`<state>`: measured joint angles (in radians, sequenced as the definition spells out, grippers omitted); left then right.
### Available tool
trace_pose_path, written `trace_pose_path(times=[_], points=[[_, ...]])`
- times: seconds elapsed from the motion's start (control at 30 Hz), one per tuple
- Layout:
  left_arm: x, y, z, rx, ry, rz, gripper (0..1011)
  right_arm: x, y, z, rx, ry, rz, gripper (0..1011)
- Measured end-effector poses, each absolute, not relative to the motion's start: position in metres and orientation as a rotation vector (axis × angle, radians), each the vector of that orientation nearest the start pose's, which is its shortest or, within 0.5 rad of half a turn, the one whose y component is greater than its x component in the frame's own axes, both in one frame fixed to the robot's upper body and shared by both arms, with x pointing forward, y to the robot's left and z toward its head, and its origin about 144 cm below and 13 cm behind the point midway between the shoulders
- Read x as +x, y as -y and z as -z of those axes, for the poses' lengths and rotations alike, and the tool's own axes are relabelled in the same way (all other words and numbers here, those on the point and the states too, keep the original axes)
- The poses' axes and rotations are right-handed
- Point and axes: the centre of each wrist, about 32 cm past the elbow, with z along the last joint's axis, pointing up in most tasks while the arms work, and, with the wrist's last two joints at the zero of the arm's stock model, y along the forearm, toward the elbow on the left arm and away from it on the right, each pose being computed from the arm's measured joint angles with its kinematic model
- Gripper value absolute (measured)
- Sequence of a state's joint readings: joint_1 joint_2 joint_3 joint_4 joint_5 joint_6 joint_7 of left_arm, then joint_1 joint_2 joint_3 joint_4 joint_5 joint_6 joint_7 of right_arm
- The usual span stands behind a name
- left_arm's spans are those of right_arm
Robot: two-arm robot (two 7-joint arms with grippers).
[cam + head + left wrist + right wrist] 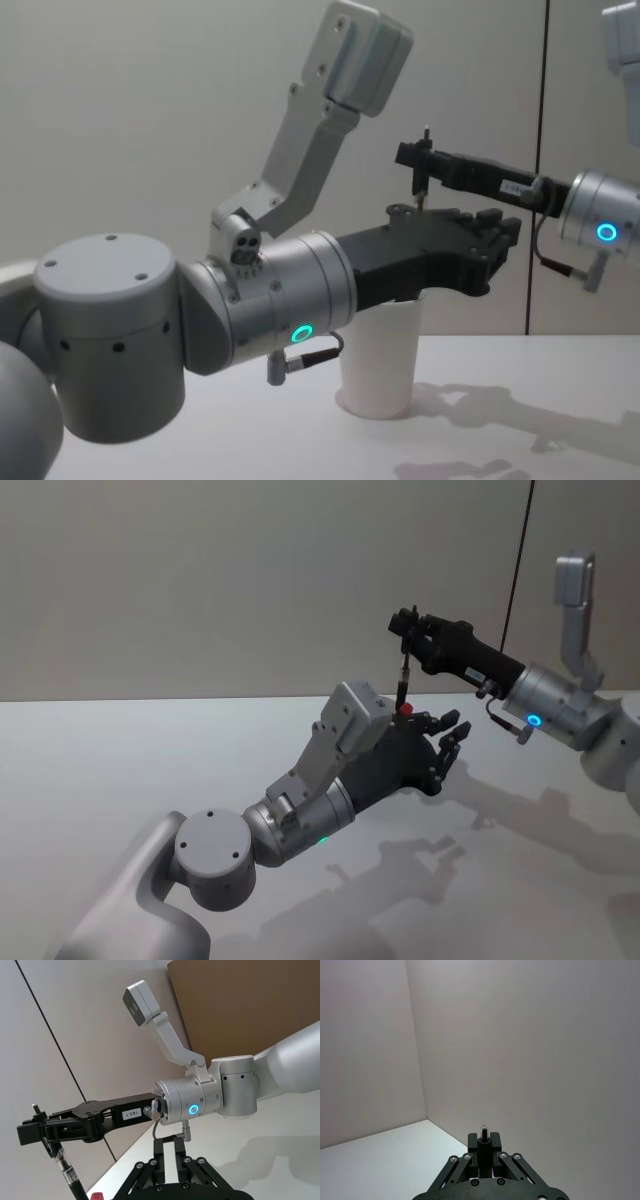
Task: Place the pen into the pen holder.
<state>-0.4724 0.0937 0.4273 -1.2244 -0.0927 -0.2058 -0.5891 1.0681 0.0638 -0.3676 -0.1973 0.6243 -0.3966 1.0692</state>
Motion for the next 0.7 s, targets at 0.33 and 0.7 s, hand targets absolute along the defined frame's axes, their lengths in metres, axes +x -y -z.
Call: trace_pose_path(times=[0.33, 0.7], points=[[0.5685, -0.1385, -1.1989, -0.026, 0.318, -0.598, 131, 0.6895, 0.2422, -1.2046, 0.247, 0.011, 0.580, 133], [0.5686, -0.1385, -1.1990, -0.026, 0.318, -0.598, 131, 0.6899, 0.2430, -1.2050, 0.249, 0.013, 0.580, 328]])
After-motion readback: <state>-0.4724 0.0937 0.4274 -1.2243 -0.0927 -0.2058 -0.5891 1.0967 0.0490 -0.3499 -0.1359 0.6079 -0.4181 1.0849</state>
